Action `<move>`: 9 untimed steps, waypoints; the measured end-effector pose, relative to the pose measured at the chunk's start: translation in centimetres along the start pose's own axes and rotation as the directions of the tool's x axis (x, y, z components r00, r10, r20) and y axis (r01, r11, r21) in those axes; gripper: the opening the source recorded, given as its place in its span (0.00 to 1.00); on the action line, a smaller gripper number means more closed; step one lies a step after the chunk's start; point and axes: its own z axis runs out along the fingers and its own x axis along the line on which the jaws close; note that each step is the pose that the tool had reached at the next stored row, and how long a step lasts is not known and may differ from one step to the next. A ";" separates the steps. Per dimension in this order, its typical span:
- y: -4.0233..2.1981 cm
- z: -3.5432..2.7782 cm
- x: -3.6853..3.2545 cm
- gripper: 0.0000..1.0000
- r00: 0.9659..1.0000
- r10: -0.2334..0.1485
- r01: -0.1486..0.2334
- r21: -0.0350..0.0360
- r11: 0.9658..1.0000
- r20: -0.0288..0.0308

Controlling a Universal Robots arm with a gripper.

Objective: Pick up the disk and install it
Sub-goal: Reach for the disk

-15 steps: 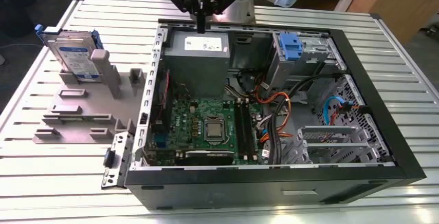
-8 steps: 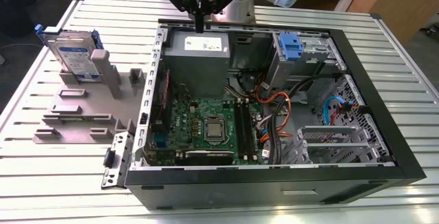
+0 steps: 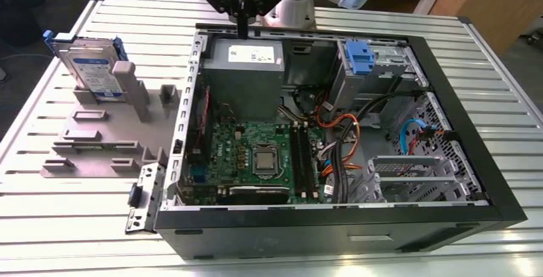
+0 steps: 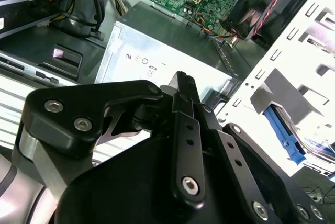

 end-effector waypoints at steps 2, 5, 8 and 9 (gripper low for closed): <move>0.00 0.00 0.17 0.11 1.000 0.000 0.000 0.000 1.000 0.000; 0.01 0.00 0.43 0.11 1.000 0.000 0.000 0.000 1.000 0.000; 0.02 0.00 0.70 0.11 1.000 0.000 0.000 0.000 1.000 0.000; 0.01 -0.01 0.79 0.11 1.000 0.000 0.000 0.000 1.000 0.000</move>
